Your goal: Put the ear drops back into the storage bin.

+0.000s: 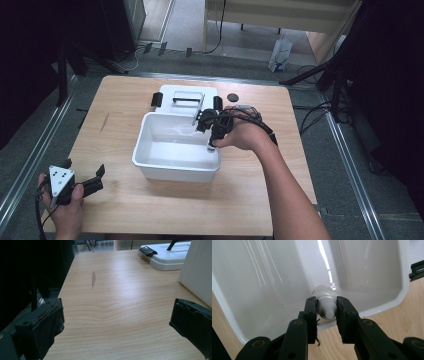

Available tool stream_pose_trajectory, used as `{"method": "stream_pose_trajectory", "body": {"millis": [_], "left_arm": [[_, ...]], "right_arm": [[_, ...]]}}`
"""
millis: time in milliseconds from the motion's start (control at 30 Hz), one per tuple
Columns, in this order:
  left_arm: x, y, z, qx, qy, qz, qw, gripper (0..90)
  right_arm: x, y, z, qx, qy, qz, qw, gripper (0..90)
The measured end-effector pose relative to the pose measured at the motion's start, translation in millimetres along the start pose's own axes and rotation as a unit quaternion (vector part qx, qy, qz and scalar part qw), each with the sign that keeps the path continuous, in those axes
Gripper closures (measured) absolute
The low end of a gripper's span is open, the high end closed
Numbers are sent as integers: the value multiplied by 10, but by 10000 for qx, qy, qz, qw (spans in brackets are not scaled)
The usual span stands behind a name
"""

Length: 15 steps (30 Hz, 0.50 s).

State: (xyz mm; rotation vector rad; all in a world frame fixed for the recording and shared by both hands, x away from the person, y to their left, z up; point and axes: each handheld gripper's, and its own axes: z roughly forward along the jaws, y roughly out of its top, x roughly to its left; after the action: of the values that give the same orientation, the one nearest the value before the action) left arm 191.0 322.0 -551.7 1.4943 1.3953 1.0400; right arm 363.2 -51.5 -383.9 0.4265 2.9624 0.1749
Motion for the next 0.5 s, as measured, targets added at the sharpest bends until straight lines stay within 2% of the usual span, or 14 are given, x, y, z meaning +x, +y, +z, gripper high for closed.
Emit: {"method": "stream_pose_trajectory", "body": {"millis": [67, 500], "left_arm": [[-1, 0, 0, -5, 0, -1, 10000, 0], [0, -1, -6, 2, -18, 8, 10000, 0]], "right_arm": [[3, 10, 48, 19, -3, -119, 9999, 719], [37, 27, 299, 176, 64, -279, 9994, 718]]}}
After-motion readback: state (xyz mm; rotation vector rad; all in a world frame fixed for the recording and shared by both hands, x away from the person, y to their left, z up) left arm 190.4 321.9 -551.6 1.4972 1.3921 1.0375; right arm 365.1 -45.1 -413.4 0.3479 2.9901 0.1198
